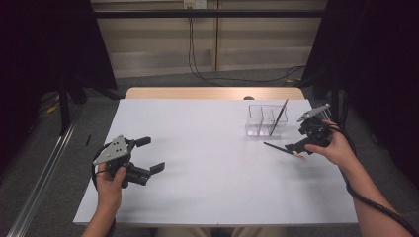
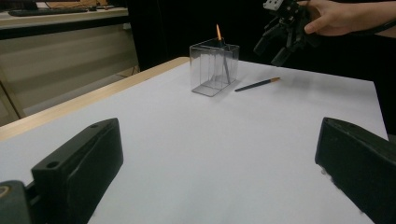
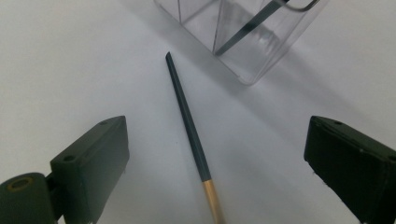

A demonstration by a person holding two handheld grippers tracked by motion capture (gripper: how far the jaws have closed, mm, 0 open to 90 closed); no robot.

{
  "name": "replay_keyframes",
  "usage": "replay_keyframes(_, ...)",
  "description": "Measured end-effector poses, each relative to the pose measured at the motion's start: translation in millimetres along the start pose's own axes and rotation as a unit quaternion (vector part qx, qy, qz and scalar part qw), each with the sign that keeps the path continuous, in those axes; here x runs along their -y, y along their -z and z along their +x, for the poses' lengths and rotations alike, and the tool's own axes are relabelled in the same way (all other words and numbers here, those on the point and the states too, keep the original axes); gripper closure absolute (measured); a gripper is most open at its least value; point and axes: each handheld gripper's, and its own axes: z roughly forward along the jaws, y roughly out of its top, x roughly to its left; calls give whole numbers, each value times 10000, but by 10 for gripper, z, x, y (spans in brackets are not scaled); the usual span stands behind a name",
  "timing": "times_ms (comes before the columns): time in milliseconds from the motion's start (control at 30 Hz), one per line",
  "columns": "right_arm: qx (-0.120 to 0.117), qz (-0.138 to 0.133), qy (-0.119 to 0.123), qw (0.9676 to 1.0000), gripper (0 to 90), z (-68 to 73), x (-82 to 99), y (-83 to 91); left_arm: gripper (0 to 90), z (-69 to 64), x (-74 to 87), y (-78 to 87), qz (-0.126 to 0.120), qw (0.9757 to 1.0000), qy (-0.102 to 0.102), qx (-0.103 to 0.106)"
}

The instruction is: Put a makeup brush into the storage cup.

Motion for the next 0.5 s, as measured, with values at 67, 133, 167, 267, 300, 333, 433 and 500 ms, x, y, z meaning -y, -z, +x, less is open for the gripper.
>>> replay_keyframes(67, -13, 171, 38, 9998, 67, 3, -2, -26, 9, 1, 0, 2, -6, 10000, 1, 5)
replay_keyframes(133, -31, 220, 68, 9997, 67, 2, -1, -42, 10, 2, 1, 2, -19, 10000, 18, 12)
replay_keyframes(167, -29, 280, 59, 9996, 67, 3, -3, -50, 9, 2, 0, 3, -13, 10000, 3, 6)
replay_keyframes(267, -86, 417, 48, 9991, 75, 3, 4, -79, 9, 0, 0, 2, -13, 10000, 2, 12)
replay_keyframes(300, -87, 484, 70, 9988, 77, 3, 7, -91, 10, 0, -1, 1, -11, 10000, 2, 14)
replay_keyframes(333, -76, 529, 105, 9985, 81, 4, 10, -103, 10, 1, -1, 1, -5, 10000, 0, 9)
replay_keyframes(433, -93, 643, 163, 9978, 86, 10, 18, -134, 10, 3, 2, 3, -9, 10000, 22, -1)
replay_keyframes(500, -94, 709, 184, 9973, 89, 11, 23, -149, 10, 5, 3, 4, -12, 10000, 21, -1)
